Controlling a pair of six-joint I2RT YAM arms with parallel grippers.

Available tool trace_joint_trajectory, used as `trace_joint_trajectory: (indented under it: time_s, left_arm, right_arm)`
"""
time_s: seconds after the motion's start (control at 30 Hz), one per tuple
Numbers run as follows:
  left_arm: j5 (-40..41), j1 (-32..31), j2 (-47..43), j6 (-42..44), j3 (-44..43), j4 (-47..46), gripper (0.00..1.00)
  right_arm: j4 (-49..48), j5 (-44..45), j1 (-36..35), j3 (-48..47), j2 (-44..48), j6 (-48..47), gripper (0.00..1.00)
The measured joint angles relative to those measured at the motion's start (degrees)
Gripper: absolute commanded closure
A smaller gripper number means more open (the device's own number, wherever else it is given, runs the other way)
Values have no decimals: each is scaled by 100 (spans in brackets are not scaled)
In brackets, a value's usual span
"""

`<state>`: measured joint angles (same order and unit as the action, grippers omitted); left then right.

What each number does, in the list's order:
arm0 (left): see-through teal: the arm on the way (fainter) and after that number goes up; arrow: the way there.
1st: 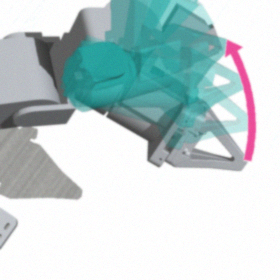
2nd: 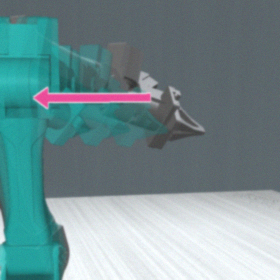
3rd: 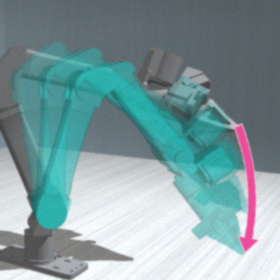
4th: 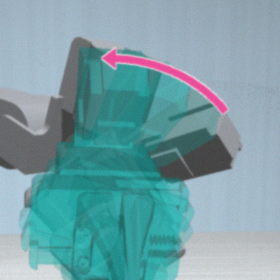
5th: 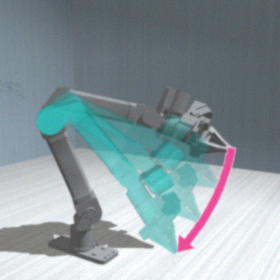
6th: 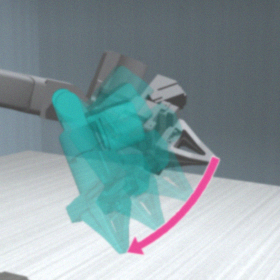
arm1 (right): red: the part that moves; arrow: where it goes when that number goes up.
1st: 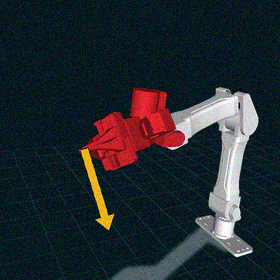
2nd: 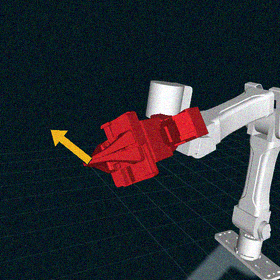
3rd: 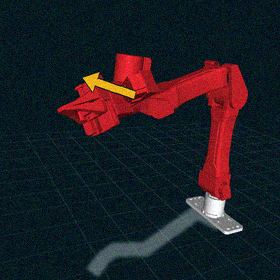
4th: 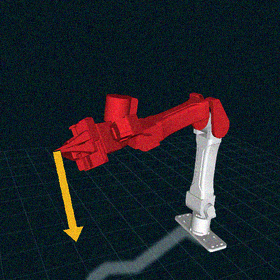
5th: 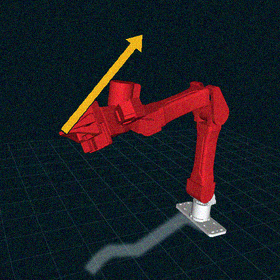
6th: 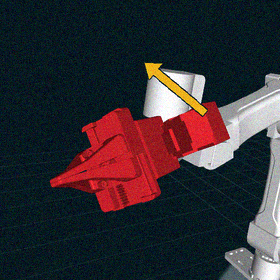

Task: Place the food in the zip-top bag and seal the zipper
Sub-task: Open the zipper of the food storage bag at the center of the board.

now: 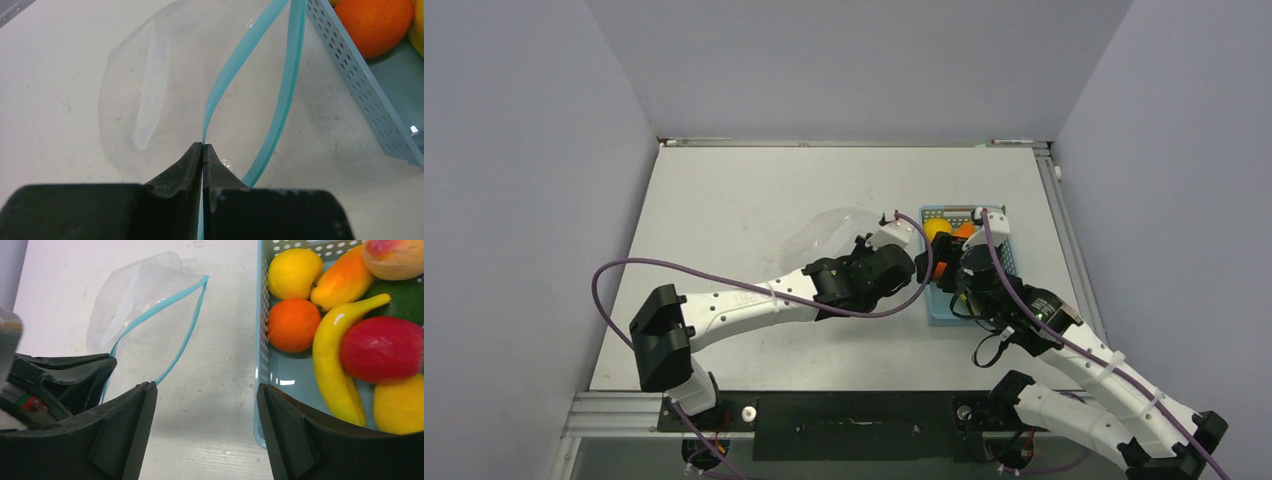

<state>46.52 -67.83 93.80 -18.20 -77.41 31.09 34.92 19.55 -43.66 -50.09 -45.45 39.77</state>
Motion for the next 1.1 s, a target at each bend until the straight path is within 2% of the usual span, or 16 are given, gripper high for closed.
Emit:
trace_joint_trajectory:
  time_s: [0.7, 0.9, 1.1]
  left_arm:
    - [-662, 0, -501, -457, -175, 402, 100]
    - [-702, 0, -610, -546, -181, 426, 100]
    - [-726, 0, -750, -586, -210, 428, 100]
  right_arm:
    - [-1687, -1016, -28, 599, -1226, 815, 39]
    - [-1930, -1106, -66, 605, -1421, 960, 50]
    - [-2098, -1106, -70, 608, -1436, 1064, 70]
